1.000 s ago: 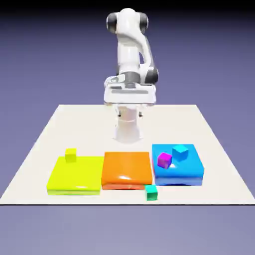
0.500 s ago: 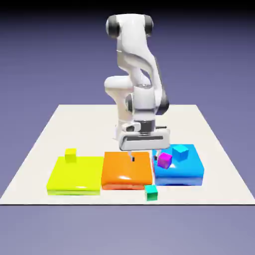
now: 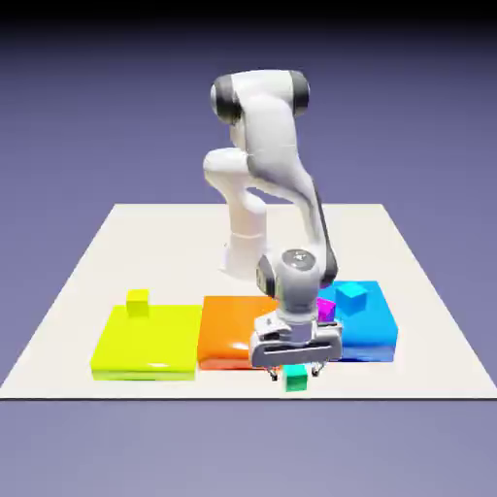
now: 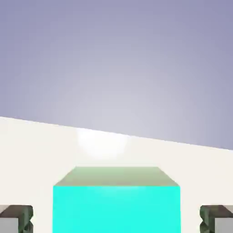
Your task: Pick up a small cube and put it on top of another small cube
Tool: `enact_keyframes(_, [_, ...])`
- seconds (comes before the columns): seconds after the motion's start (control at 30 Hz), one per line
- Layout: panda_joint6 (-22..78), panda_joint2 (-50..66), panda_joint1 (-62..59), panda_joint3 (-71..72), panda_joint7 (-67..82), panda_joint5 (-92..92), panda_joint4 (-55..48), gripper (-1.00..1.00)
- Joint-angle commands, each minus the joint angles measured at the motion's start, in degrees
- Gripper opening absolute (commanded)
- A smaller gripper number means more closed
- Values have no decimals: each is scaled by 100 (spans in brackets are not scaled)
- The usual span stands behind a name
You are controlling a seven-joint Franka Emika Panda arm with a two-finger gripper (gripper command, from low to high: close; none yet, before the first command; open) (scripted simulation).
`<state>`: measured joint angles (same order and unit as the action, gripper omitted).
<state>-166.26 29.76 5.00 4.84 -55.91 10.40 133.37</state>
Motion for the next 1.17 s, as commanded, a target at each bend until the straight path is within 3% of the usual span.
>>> enact_keyframes(0.0, [150, -207, -56, 69, 42, -53, 58, -100])
enact_keyframes(0.2, [838, -951, -45, 22, 40, -317, 36, -100])
enact_keyframes(0.77, [2866, -4457, 2639, -199, 4079, -1372, 1604, -100])
enact_keyframes(0.83, [2888, -4492, 2670, -205, 4119, -1384, 1617, -100])
enact_keyframes(1.0, [1660, -3526, 2689, -183, 4136, -1408, 1879, -100])
enact_keyframes(1.03, [1659, -3525, 2689, -183, 4136, -1408, 1879, 100])
enact_keyframes(1.13, [2157, -3917, 2681, -192, 4129, -1398, 1773, 100])
